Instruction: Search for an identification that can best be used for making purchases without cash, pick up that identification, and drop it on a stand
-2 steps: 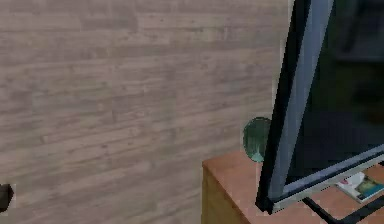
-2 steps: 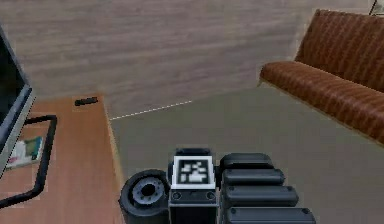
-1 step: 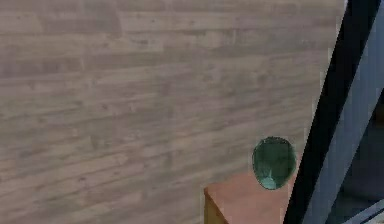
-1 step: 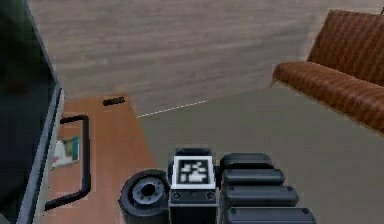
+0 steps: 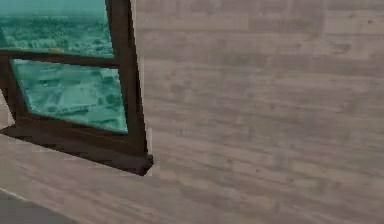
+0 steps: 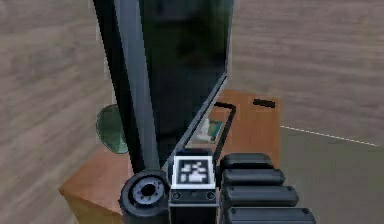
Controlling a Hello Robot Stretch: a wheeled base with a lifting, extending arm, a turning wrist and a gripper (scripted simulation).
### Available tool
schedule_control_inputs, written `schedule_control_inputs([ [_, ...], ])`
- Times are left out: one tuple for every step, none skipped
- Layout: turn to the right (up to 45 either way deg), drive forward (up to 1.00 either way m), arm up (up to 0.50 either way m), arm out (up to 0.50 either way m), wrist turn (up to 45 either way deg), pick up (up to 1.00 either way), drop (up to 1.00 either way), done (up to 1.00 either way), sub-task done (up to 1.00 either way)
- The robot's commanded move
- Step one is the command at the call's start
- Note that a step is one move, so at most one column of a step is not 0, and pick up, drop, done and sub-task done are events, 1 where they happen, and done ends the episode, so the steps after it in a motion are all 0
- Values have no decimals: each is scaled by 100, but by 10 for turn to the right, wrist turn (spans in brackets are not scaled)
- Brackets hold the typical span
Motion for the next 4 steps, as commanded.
schedule_control_inputs([
  [-450, 0, 0, 0, 0, 0, 0, 0, 0],
  [-360, 0, 0, 0, 0, 0, 0, 0, 0],
  [0, 20, 0, 0, 0, 0, 0, 0, 0],
  [-450, 0, 0, 0, 0, 0, 0, 0, 0],
])
